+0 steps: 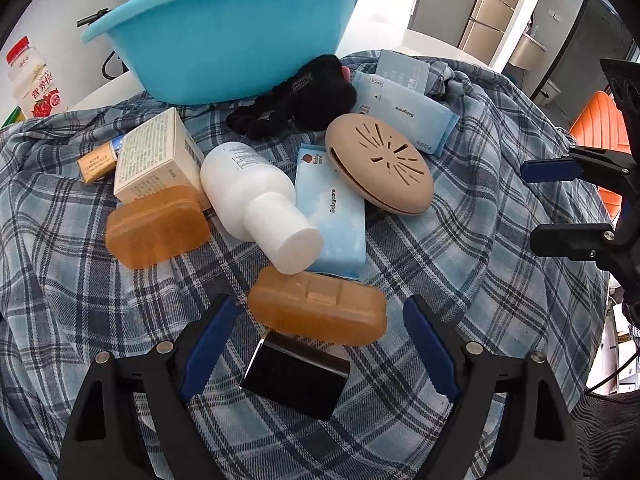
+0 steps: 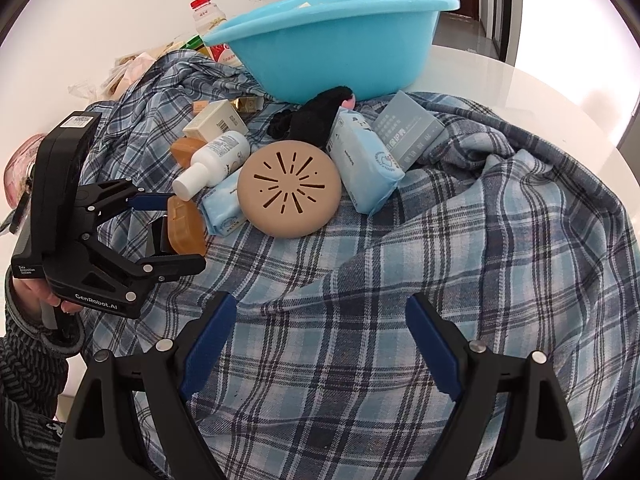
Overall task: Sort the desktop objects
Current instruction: 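Grasp the amber soap bar with the left gripper and lift it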
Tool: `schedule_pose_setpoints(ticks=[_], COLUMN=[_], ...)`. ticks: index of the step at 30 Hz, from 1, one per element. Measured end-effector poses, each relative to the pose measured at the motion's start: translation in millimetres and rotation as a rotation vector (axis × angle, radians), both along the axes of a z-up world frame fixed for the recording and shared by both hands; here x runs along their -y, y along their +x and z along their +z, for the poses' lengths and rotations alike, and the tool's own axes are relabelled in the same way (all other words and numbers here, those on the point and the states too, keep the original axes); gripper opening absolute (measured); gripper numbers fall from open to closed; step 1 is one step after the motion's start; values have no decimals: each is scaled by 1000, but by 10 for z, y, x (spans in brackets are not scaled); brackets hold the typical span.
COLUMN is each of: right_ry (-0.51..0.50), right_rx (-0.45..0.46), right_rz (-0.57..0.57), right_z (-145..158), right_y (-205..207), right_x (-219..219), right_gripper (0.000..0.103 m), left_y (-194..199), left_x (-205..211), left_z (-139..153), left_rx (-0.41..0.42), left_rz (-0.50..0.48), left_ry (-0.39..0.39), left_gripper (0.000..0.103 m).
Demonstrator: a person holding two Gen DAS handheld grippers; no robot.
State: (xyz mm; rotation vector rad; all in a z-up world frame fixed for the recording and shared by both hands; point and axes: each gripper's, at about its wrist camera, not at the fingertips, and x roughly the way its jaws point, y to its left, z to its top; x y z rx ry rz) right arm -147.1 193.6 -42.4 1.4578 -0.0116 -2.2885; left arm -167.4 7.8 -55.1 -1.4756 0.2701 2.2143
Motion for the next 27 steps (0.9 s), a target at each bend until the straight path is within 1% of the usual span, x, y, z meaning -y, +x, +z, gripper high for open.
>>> schedule_pose_setpoints(ticks=[6, 8, 9, 10, 12, 18, 24, 27], right_ry=[-4, -3, -3, -3, -4, -4, -11, -11], right_rx=[15, 19, 20, 21, 24, 30, 34, 36], right_rz=[-9, -8, -8, -9, -12, -22, -20, -7], right_z=[-44, -54, -58, -61, -67, -81, -94, -103], right_y=[-29, -32, -33, -32, -32, -25, -13, 1], right_x=[-12, -9, -10, -11, -18, -56, -40, 5], right_gripper=[86, 86, 86, 86, 86, 86, 86, 86], left_y=[-51, -61, -58, -61, -72, 51, 227, 336], left_x=[-20, -17, 0, 16, 45, 93, 245, 305], left_z=[-38, -37, -21, -10, -4, 88, 339, 439], left_rx=[7, 2, -12, -20, -16, -37, -97, -114], left_rz=[3, 10, 23, 40, 61, 69, 84, 77], left_ry=[14, 34, 53, 61, 62, 60, 85, 89], left_gripper=[87, 87, 81, 65, 65, 65, 65, 65])
